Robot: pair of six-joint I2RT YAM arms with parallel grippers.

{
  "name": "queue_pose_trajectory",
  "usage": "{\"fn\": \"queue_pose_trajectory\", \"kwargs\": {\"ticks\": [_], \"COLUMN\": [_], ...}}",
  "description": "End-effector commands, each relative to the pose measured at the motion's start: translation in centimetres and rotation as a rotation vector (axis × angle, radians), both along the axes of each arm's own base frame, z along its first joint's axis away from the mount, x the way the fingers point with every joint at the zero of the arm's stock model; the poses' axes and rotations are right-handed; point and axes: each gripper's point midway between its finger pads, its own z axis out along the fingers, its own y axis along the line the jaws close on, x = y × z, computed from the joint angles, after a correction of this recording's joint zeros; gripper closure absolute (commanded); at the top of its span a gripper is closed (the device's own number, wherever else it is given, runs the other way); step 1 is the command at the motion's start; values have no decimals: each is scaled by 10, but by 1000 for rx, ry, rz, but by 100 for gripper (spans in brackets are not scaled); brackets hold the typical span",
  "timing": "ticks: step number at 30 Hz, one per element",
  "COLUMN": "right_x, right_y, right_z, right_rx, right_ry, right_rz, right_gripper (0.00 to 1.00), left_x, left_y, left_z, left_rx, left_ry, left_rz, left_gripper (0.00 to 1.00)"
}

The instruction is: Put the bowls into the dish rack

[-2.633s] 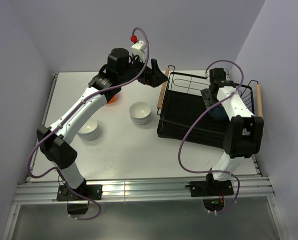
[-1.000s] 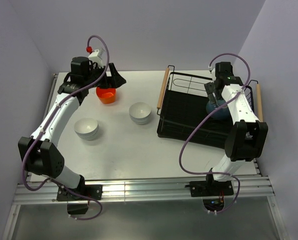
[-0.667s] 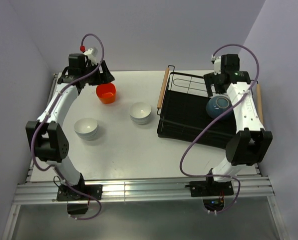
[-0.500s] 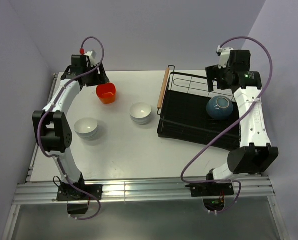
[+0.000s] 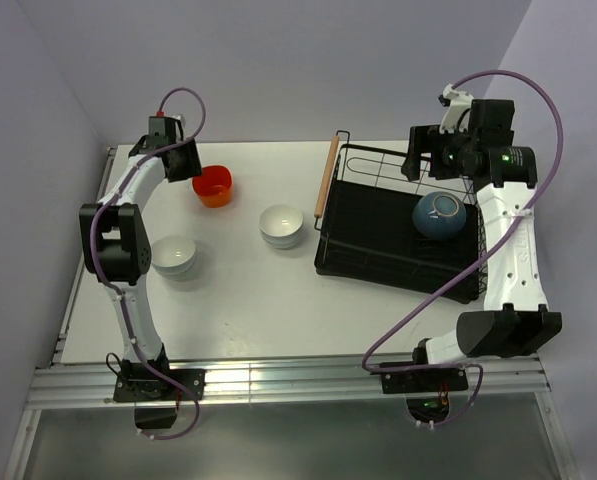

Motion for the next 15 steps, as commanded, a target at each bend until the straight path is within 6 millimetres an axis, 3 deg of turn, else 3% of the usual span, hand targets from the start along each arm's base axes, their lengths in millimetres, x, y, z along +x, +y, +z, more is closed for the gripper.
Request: {"fn": "queue_pose_trajectory", "kwargs": {"ticks": [1, 10, 15], "right_x": [-11, -13, -17], "right_y": [11, 10, 23], "right_z": [29, 30, 37], "right_rx": [82, 184, 248], "right_ry": [-82, -118, -163], "right_rz": [2, -125, -75], "right_gripper": [0, 0, 0], "left_x": [8, 0, -3], "left_y": [15, 10, 3], "left_z": [7, -38, -47], "left_rx": [28, -17, -82], "left_ry": [-18, 87, 116], "left_rz": [57, 47, 43], "left_gripper": [46, 52, 67]}}
